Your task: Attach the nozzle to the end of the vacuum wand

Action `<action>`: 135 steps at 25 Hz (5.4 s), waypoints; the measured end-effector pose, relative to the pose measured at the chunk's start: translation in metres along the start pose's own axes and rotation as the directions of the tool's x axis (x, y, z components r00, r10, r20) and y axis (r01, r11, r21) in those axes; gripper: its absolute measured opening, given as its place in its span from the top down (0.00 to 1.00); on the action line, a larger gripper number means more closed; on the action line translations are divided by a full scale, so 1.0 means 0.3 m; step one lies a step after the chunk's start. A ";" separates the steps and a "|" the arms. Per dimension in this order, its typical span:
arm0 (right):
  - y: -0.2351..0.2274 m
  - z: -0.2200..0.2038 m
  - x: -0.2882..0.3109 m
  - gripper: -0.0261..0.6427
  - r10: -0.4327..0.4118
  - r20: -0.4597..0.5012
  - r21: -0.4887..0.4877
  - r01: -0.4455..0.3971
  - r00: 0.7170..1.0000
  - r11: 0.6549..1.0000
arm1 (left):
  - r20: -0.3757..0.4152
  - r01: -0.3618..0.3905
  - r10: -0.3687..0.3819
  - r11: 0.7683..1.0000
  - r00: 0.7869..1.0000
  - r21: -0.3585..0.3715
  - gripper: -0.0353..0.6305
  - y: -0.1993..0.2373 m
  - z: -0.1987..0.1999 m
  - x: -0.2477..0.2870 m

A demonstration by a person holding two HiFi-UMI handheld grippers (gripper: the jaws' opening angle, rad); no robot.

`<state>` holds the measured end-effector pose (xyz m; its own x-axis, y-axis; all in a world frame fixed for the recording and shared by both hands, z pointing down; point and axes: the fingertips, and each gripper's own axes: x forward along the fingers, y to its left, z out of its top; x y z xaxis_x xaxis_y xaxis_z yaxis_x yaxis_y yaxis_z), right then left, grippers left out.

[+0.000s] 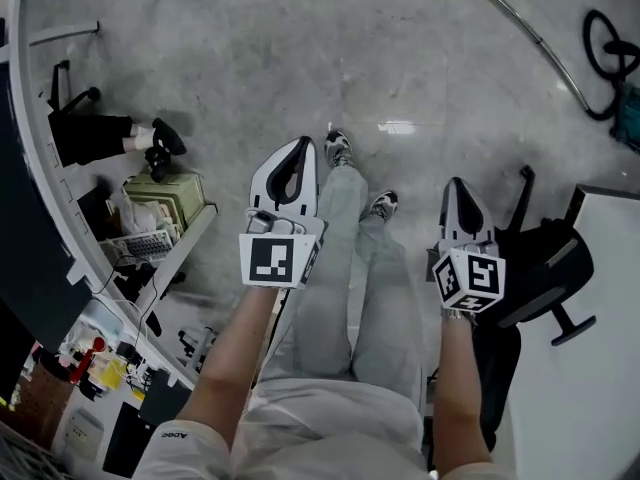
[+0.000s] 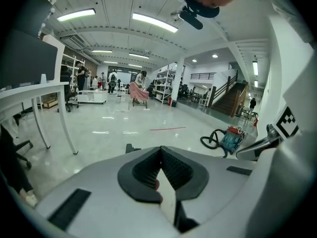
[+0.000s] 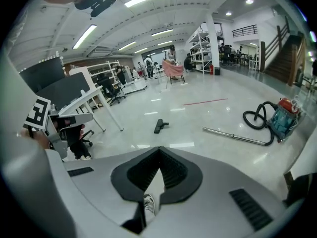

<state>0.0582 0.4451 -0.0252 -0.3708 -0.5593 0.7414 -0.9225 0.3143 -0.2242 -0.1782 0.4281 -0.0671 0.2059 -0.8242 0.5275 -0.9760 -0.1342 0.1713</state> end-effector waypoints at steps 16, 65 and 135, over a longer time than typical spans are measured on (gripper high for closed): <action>-0.089 0.236 0.166 0.95 -0.061 -0.010 -0.018 0.061 0.998 0.998 | -0.032 0.038 -0.035 0.997 0.999 0.072 0.93 0.173 0.177 0.282; -0.479 1.029 0.958 0.95 -0.076 -0.050 -0.098 0.071 0.996 0.993 | -0.056 0.125 -0.117 0.980 0.992 0.156 0.93 0.412 0.703 1.343; -1.386 0.142 2.275 0.72 0.003 -0.357 -0.757 -0.291 0.934 0.584 | -0.313 0.435 -0.305 0.576 0.900 0.692 0.83 0.524 -0.530 2.618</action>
<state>0.1841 -0.1000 0.5473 -0.3105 -0.2480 0.9177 -0.3498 0.9275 0.1323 -0.1587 -0.1529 0.5064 0.5045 -0.5288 0.6826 -0.5214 -0.8167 -0.2473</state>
